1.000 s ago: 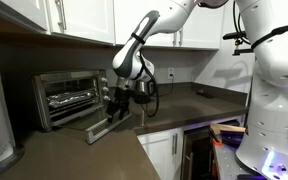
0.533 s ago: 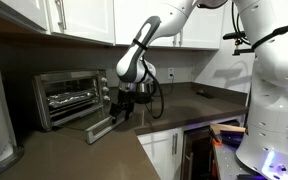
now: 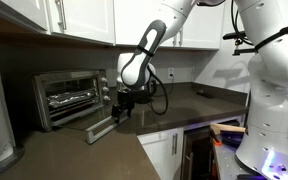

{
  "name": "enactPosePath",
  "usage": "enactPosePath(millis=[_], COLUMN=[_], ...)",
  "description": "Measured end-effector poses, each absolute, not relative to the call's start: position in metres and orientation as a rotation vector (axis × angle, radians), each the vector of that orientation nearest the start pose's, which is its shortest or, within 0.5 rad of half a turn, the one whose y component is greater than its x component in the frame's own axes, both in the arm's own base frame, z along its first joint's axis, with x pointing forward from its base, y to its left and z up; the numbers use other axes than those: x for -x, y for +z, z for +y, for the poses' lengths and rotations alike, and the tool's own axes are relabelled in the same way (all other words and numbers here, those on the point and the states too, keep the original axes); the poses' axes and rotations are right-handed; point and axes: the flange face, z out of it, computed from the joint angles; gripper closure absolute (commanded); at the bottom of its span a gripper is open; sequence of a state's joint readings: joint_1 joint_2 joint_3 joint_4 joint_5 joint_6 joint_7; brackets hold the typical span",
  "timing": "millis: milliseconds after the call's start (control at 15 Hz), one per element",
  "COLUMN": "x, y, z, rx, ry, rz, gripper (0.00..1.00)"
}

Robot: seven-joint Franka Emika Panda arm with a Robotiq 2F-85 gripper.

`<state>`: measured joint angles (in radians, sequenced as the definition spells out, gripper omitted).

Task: Close the oven

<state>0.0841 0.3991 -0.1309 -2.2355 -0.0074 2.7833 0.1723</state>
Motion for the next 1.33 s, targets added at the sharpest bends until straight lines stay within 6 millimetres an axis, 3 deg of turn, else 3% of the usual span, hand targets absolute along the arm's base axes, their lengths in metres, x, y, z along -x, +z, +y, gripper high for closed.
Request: enactPosePath(millis=[1333], x=[-0.558], y=[0.218], z=[-0.004], rx=[3.355], ry=[-0.448], rz=[0.251], gripper=[0.0])
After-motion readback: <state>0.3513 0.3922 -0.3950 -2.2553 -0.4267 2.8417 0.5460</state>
